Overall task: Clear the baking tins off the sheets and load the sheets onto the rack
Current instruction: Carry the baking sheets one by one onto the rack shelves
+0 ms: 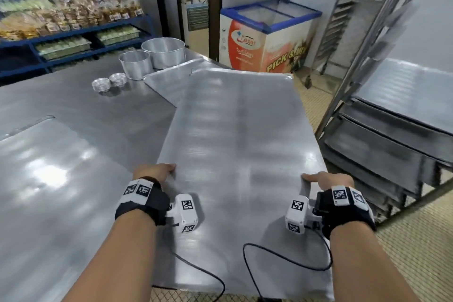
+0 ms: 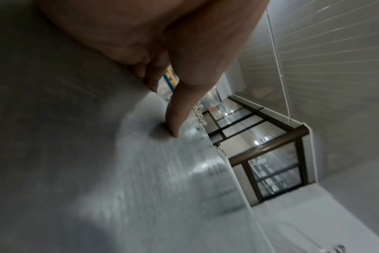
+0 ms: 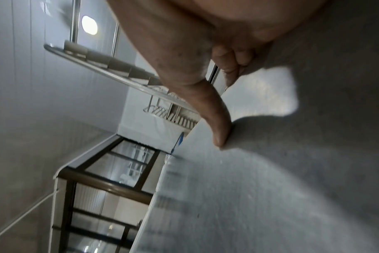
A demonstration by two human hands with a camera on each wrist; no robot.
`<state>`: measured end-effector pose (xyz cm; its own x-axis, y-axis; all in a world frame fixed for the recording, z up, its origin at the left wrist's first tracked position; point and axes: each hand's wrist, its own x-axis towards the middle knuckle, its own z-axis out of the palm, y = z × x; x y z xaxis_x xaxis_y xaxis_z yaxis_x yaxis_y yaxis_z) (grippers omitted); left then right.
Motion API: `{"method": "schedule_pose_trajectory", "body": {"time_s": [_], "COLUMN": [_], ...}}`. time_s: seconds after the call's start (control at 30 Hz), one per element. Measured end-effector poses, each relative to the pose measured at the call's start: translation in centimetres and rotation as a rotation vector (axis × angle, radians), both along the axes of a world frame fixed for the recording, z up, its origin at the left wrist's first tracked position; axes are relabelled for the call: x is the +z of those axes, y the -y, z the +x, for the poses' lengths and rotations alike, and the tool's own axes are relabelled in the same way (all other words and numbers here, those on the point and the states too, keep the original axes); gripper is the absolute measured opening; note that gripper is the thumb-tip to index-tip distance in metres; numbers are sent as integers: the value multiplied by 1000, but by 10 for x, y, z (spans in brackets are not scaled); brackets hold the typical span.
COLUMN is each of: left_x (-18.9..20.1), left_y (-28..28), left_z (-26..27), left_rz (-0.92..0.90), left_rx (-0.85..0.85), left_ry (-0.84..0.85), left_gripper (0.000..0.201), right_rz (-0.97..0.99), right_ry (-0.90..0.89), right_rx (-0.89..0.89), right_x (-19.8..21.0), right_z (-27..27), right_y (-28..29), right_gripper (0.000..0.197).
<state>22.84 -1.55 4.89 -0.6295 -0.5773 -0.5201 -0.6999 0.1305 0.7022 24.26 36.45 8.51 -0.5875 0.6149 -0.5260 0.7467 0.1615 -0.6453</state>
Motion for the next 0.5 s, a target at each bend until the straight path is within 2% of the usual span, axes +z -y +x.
{"method": "schedule_pose_trajectory", "body": {"time_s": [0.07,0.2,0.4,0.5], "left_x": [10,12,22,22], "left_y": [-11,-36,-105,-141], "left_z": [-7,-26,-39,-45], "left_rz": [1,15,31,-12], "left_rx": [-88,-197,-349,-471], "left_ry": [-18,-45,-97,-97], "left_gripper": [35,63,64,55], "right_rz": [-3,-23,-118,-130], "right_ry": [0,-33,-140,-203], "right_rx": [-65,-224,-476,-516], "right_x": [3,10,15,17], "right_z": [18,54,99,120], "right_y": [-10,-32,-71,-99], "right_gripper": [56,45,47,40]}}
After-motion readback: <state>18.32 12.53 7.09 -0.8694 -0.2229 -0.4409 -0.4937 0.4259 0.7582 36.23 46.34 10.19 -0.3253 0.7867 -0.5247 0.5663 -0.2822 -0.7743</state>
